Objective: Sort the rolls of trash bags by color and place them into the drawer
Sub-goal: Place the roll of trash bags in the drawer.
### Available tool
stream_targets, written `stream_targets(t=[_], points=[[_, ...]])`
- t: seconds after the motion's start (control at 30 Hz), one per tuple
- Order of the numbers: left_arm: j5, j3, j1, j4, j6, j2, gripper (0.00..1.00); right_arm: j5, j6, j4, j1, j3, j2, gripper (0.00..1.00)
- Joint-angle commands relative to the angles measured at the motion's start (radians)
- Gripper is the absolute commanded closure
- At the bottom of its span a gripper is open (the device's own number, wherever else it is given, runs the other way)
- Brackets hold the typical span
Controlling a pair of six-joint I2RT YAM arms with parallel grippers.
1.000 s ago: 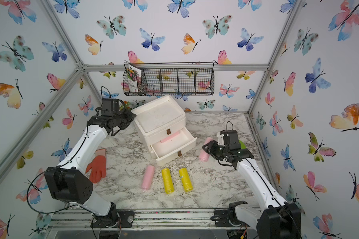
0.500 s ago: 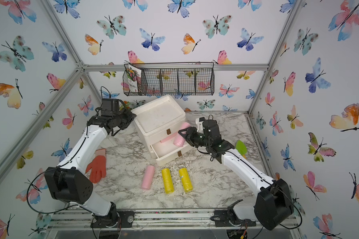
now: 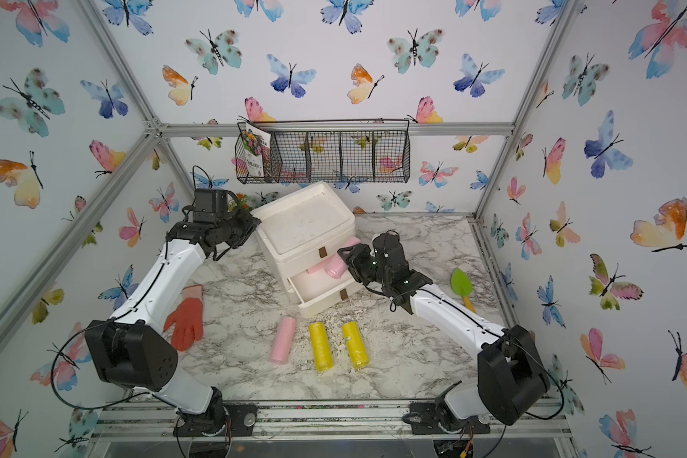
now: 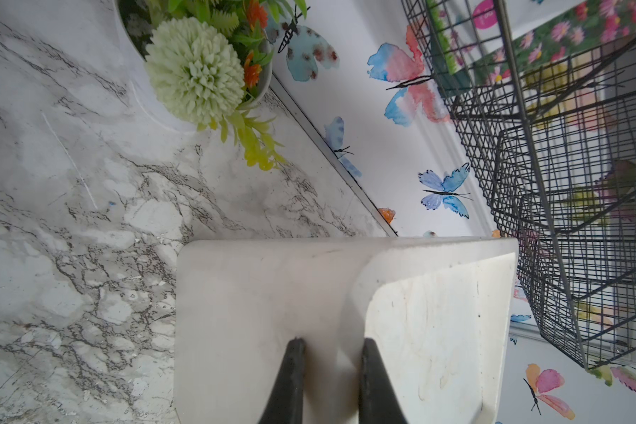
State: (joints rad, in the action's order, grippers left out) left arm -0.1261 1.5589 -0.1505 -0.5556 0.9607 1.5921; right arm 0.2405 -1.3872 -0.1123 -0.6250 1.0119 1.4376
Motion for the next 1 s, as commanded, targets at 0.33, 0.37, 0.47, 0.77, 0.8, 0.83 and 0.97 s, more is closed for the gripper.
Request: stream_targets(t=[0.33,0.37,0.47,0.77,0.8,0.83,0.97], points=[[-0.077,-0.045,0.009,-0.046,0.067,0.038,1.0,-0.059,-0.079,-0.077,-0.043,-0.033,0.067,0.46],[-0.077,-0.045,0.009,-0.047,0.067,0.037,1.0,-0.057,-0.082,-0.084,-0.042,-0.035,0.072,0.45],[-0.075,-0.044,0.013,-0.049,0.065,0.034,1.0,-0.04,-0.085,-0.098,-0.045,-0.031,0.093,0.42],[-0.074,-0.054,0.017,-0.049,0.064,0.031,1.0,-0.027,-0.046,-0.108,-0.048,-0.028,0.093,0.38],[-0.075,-0.056,0.018,-0.049,0.064,0.031,1.0,-0.029,-0.018,-0.098,-0.05,-0.022,0.085,0.38],[-0.074,-0.057,0.018,-0.048,0.065,0.032,1.0,-0.033,0.024,-0.075,-0.052,-0.011,0.078,0.37],[-0.072,-0.056,0.018,-0.048,0.062,0.029,1.0,-0.084,0.242,0.092,-0.112,0.075,0.049,0.36]])
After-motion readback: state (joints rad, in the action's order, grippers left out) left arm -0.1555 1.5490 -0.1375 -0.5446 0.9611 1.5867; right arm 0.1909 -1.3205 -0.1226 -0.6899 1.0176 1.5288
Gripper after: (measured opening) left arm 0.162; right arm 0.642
